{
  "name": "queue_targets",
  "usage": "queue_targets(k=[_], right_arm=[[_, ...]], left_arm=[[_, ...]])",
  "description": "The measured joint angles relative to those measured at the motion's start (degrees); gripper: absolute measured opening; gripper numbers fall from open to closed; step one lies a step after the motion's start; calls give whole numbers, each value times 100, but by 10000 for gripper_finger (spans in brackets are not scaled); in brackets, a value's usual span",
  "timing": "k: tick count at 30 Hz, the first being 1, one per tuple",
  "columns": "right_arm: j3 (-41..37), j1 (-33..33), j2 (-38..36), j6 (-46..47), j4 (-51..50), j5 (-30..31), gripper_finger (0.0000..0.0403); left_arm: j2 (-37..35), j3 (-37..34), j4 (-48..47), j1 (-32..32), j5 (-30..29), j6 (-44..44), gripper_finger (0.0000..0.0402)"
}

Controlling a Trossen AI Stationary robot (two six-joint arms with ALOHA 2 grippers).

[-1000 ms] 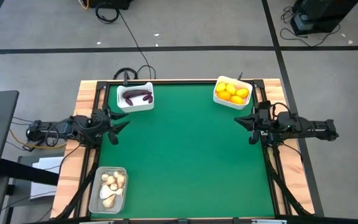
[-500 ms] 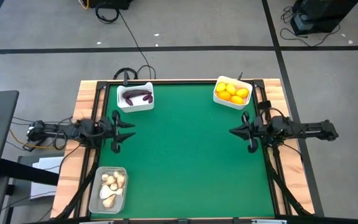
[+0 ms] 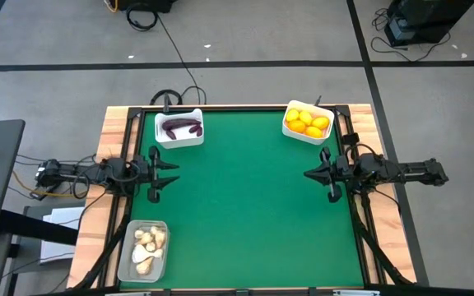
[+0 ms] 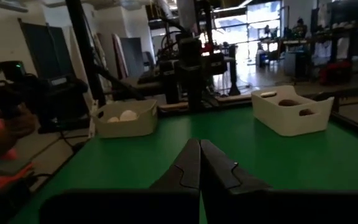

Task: Sort produce into baskets
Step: Return to Home Position

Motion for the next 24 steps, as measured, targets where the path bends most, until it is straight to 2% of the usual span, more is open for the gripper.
queue_targets(k=[10,18,24], right_arm=[[-176,-12,-1,-162,338,84,6],[-176,-15,0,-144,358,300,54],[-176,-15,7,32,310,230,69]], left_arm=[[0,-2,-47,0,69,227,174],[2,-4,-26,0,52,235,174],[4,-4,357,0,37,220,174]])
